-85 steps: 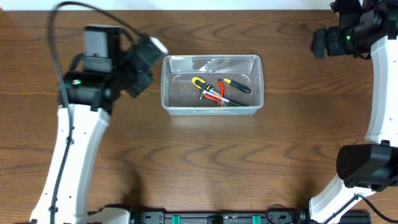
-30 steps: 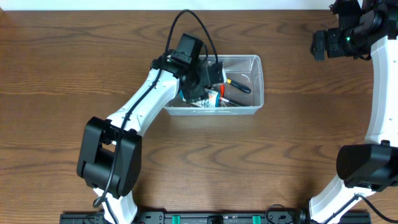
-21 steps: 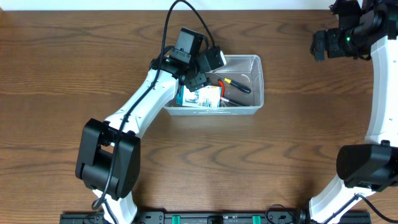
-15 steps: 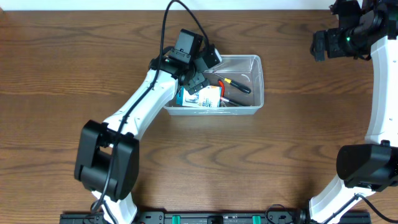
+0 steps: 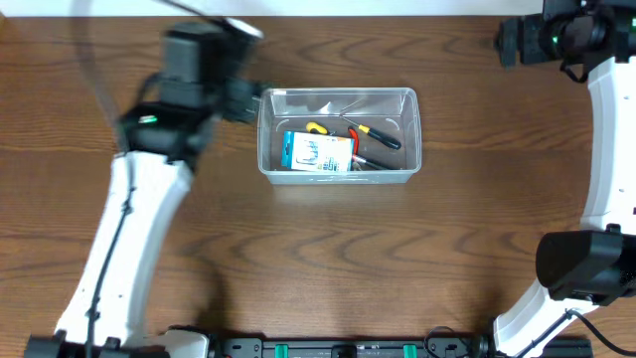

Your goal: Pack container

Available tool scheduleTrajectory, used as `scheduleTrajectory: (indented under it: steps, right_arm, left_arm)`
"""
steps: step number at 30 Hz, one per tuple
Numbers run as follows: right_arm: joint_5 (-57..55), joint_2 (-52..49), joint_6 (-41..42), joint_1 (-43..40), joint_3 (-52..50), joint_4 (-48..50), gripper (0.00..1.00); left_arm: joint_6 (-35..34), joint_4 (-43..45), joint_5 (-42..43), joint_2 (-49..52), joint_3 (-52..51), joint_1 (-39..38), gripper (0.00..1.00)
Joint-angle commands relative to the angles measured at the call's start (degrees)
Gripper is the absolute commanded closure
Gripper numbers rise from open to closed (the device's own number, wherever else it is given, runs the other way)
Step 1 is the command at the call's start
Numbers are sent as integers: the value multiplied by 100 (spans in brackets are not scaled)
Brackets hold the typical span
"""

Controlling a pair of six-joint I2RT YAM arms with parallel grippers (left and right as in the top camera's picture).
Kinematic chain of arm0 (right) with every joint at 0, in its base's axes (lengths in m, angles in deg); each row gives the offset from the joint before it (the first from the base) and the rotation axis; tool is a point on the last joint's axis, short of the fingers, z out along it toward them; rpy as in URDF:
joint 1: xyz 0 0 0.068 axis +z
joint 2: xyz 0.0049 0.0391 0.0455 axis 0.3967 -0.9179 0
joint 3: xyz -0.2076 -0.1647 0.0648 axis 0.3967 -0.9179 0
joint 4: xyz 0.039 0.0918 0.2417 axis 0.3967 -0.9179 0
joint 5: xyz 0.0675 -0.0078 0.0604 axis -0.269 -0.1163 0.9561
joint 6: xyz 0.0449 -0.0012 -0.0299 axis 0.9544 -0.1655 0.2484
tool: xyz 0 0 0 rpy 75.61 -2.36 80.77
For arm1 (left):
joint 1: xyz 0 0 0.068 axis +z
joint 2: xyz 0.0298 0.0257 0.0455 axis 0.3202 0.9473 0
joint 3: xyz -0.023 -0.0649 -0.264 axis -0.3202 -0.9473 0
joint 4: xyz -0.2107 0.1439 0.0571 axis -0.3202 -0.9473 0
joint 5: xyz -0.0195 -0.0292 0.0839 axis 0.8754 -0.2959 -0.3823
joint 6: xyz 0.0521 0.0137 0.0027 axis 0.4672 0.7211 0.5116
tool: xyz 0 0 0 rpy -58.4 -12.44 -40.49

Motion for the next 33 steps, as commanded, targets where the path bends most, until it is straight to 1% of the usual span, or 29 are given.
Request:
scheduleTrajectory:
  steps: [1, 2, 5, 9, 12, 14, 17, 19, 22, 25, 28, 31, 33]
  right_arm:
    - [9, 35, 160, 149, -2, -184, 1]
    - [9, 55, 216, 153, -2, -278, 1]
    - [2, 179, 402, 146, -2, -588, 1]
    - [-17, 562, 496, 149, -92, -728, 1]
    - [-256, 1067, 501, 192, -520, -645, 1]
    - [-439, 1567, 520, 271, -1106, -396, 1]
    - [-651, 2529, 557, 518, -2391, 192, 1]
    - [-946, 3272, 719, 763, -3403, 686, 1]
    - [-1519, 4481, 1082, 1274, -4898, 1309, 1]
    - [-1882, 5582, 1364, 1768, -6043, 1620, 1]
    - [-2041, 6500, 1631, 2039, -6789, 1692, 1]
    - [-2031, 7165, 1652, 2059, -7202, 1611, 1]
    - [-2028, 7495, 1652, 2055, -7340, 1325, 1]
  left_arm:
    - [-527, -236, -74, -212, 46, 573, 2]
    - [-577, -315, -74, -280, 44, 713, 2]
    - [-1023, -356, -50, -586, -22, 1082, 2]
    - [-1036, -278, -2, -1268, -446, 1163, 2]
    - [-1034, -48, -2, -1930, -1054, 1123, 2]
    - [-1034, 223, 79, -2472, -1596, 1123, 2]
    - [-1034, 544, 341, -3394, -2476, 1123, 2]
    - [-1032, 599, 479, -3969, -2975, 1102, 2]
    - [-1032, 623, 470, -4883, -3716, 970, 2]
    - [-1036, 595, 470, -5613, -4225, 918, 2]
    - [-1034, 551, 470, -6172, -4505, 918, 2]
    - [-1036, 190, 472, -6507, -4555, 892, 2]
    - [-1034, -4, 472, -6686, -4555, 767, 2]
